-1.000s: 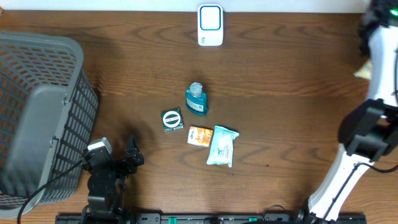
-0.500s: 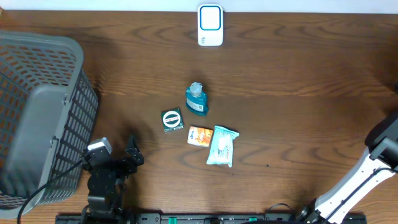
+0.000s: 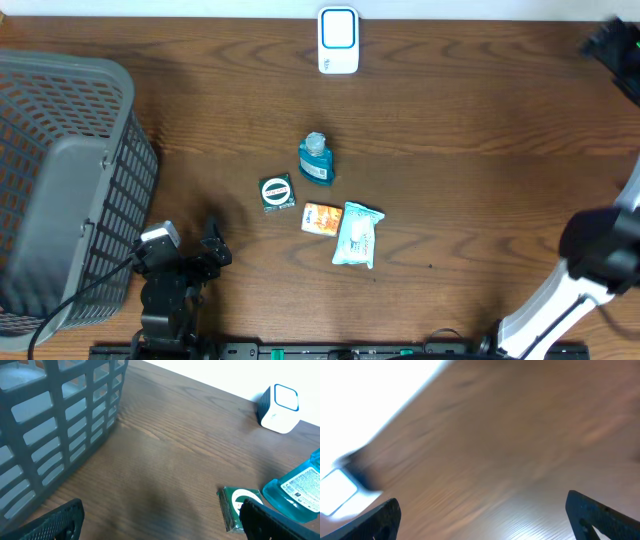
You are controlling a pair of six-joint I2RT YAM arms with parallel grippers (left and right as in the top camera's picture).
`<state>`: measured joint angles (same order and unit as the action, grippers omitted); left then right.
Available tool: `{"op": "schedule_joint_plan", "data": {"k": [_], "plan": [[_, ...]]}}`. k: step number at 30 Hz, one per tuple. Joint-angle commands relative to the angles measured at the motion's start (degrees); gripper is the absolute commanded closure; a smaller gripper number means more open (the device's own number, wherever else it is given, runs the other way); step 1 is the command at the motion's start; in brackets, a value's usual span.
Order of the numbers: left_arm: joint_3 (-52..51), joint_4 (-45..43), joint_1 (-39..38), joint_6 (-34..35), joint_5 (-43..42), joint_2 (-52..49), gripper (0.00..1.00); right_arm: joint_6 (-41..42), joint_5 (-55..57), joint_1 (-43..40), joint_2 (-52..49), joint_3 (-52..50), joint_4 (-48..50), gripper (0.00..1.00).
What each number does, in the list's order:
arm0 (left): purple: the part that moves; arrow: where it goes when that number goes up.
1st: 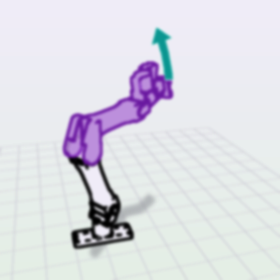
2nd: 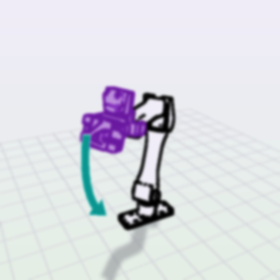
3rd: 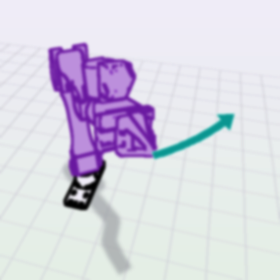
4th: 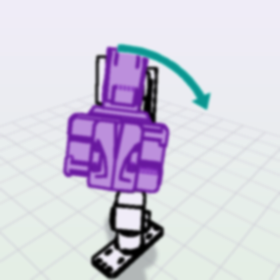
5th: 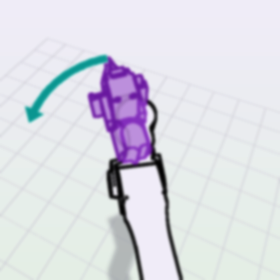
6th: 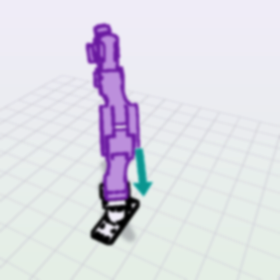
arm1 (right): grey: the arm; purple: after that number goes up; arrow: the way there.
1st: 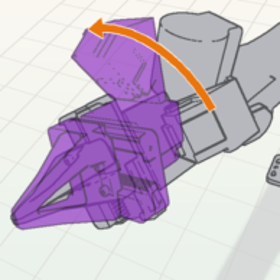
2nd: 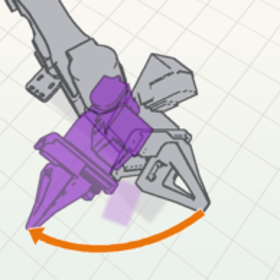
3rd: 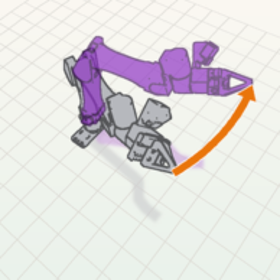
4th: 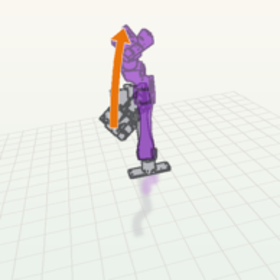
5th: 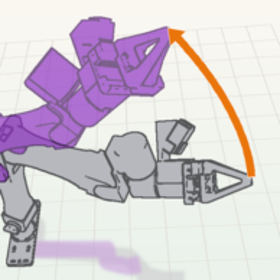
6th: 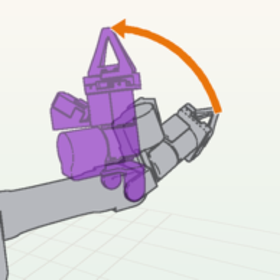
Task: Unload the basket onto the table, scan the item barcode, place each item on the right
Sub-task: 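Swing the right gripper back toward the teal bottle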
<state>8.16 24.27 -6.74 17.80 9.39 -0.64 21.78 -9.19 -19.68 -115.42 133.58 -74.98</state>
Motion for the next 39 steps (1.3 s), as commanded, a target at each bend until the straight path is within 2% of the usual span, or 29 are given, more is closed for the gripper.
{"op": "schedule_joint_plan", "data": {"k": [1, 5, 11, 15, 23, 27, 28, 30, 33, 39], "plan": [[-0.81, 1.22, 0.31, -0.11, 0.70, 0.04, 0.02, -0.44, -5.75, 6.93, 6.38, 1.42, -2.03, 0.01], [-0.81, 1.22, 0.31, -0.11, 0.70, 0.04, 0.02, -4.09, -5.75, 15.19, 8.46, 1.42, -8.07, 0.01], [-0.81, 1.20, 0.31, -0.11, 0.70, 0.04, 0.02, -4.17, -2.47, 27.28, 8.44, 0.28, -18.43, 0.01], [-0.81, 1.22, 0.31, -0.11, 0.70, 0.04, 0.02, -4.22, -1.20, 34.99, 8.44, -3.04, -21.70, 0.01], [-0.81, 1.20, 0.31, -0.11, 0.70, 0.04, 0.02, -4.83, 13.40, 50.40, 8.39, -11.19, -11.69, 0.01], [-0.81, 1.22, 0.31, -0.11, 0.70, 0.04, 0.02, -14.91, 10.62, 55.01, 8.35, -11.96, -6.91, 0.01], [-0.81, 1.22, 0.31, -0.11, 0.70, 0.04, 0.02, -21.20, 9.55, 56.83, 8.35, -13.09, -3.80, 0.01], [-0.81, 1.20, 0.31, -0.11, 0.70, 0.04, 0.02, -25.55, 9.20, 58.29, 8.35, -14.93, -0.02, 0.01], [-0.81, 1.22, 0.31, -0.11, 0.70, 0.04, 0.02, -25.86, 7.54, 59.06, 8.39, -17.53, 4.61, 0.01], [-0.81, 1.22, 0.31, -0.11, 0.70, 0.04, 0.02, -23.39, 7.34, 59.12, 10.58, -17.90, 5.51, 0.01]]}}
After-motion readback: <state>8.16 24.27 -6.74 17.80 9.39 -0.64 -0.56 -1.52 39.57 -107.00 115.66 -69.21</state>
